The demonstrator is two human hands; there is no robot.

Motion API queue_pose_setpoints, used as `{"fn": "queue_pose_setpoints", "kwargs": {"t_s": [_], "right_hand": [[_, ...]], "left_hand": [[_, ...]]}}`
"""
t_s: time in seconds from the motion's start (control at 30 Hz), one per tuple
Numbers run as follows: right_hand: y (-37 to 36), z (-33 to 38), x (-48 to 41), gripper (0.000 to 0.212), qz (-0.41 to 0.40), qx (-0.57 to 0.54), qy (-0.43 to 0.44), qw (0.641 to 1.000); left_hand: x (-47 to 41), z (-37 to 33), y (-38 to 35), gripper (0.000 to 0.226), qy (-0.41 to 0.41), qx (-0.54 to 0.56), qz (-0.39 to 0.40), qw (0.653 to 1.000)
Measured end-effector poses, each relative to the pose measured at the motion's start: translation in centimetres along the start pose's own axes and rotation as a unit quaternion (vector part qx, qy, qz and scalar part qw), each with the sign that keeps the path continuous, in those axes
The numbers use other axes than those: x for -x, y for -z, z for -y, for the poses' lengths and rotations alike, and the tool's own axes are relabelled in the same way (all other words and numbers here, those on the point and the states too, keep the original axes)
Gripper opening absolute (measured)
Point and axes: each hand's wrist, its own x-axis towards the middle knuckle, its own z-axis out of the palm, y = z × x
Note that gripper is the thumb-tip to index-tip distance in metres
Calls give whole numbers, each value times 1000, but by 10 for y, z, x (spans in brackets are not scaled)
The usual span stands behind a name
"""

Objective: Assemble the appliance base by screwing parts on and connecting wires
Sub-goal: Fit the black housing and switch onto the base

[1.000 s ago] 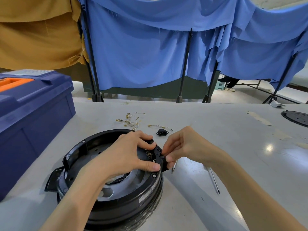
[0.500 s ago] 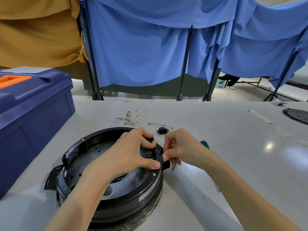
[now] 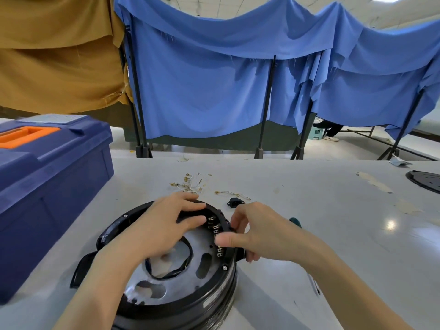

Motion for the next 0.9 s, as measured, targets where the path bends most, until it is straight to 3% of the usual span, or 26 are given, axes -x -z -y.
{"fn": "queue_pose_setpoints", "kwargs": {"t_s": [0.07, 0.2, 0.47, 0.67, 0.83, 0.9], "right_hand": [[-6, 4, 1, 62, -12, 32, 5, 999], [-5, 2, -1, 47, -16, 34, -20, 999], [23, -15, 3, 18, 19, 45, 13, 999], [2, -16, -10, 28, -60, -17, 33, 997], [15, -19, -5, 49, -19, 23, 3, 1000], [26, -22, 0, 48, 6, 43, -23, 999]], "left_hand": [[0, 10, 5, 44, 40, -31, -31, 998], [3, 22, 9, 53, 118, -81, -18, 990], [11, 21, 27, 52, 167, -77, 12, 983], [10, 10, 16, 45, 115, -13, 52, 992], [3, 14, 8, 29, 97, -15, -1, 995], [3, 16, 7, 26, 92, -18, -8, 996]]}}
